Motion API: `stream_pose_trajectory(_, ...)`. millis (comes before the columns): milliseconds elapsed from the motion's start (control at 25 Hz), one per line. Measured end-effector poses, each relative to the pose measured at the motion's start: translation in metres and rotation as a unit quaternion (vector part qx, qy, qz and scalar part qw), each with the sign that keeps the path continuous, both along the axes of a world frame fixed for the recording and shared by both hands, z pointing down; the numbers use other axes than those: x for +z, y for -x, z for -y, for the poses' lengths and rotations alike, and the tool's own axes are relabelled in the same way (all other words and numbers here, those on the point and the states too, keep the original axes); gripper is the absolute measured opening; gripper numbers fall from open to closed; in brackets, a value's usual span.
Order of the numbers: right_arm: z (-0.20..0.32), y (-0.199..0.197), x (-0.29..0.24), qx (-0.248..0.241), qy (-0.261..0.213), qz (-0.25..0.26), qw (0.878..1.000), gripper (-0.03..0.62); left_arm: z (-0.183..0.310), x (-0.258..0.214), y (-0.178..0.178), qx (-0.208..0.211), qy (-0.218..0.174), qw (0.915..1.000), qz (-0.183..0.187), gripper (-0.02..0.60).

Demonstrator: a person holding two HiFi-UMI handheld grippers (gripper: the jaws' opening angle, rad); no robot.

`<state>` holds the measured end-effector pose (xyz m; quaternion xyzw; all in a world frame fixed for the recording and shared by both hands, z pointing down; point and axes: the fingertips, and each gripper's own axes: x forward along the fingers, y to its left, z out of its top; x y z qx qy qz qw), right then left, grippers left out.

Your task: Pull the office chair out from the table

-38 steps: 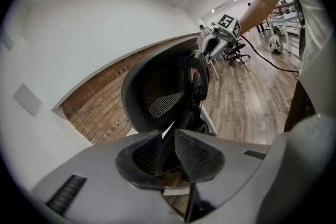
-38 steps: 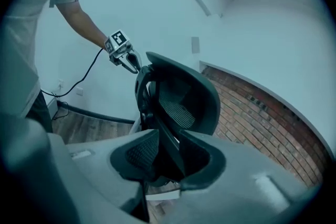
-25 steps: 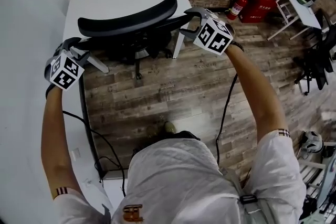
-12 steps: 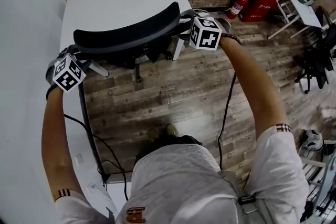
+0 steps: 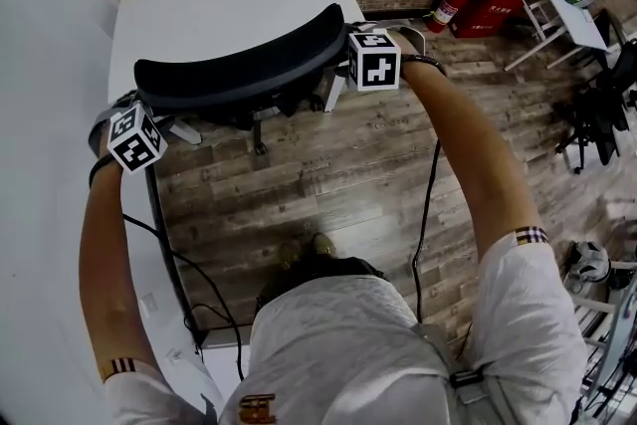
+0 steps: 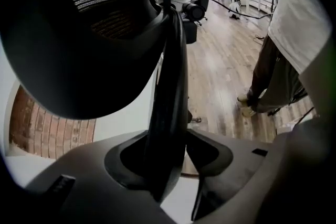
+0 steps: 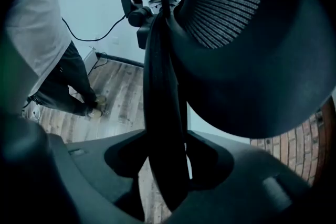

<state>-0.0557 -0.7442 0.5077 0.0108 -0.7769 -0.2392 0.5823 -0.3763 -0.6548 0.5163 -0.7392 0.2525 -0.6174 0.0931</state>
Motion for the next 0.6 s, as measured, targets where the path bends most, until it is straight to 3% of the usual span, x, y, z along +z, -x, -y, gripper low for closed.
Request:
stream_pose_trajectory(160, 0.001, 0.0, 0.004, -0.008, -0.021, -0.013, 1.0, 0.133, 0.002, 0.0, 0.003, 0.012, -0.015, 0.9995, 0.025, 0.105)
stream_pose_trajectory(400, -0.005, -0.002, 0.007, -0.032, -0.079, -0.011, 0.996, 0.082, -0.008, 0.002, 0.003, 0.013, -0.022, 0.9991, 0.033, 0.094)
stream_pose_trajectory(600, -0.024, -0.002, 0.007, -0.035, -0.09, -0.008, 0.995, 0.075, -0.027, 0.003, 0.003, 0.016, -0.011, 0.9993, 0.032, 0.094)
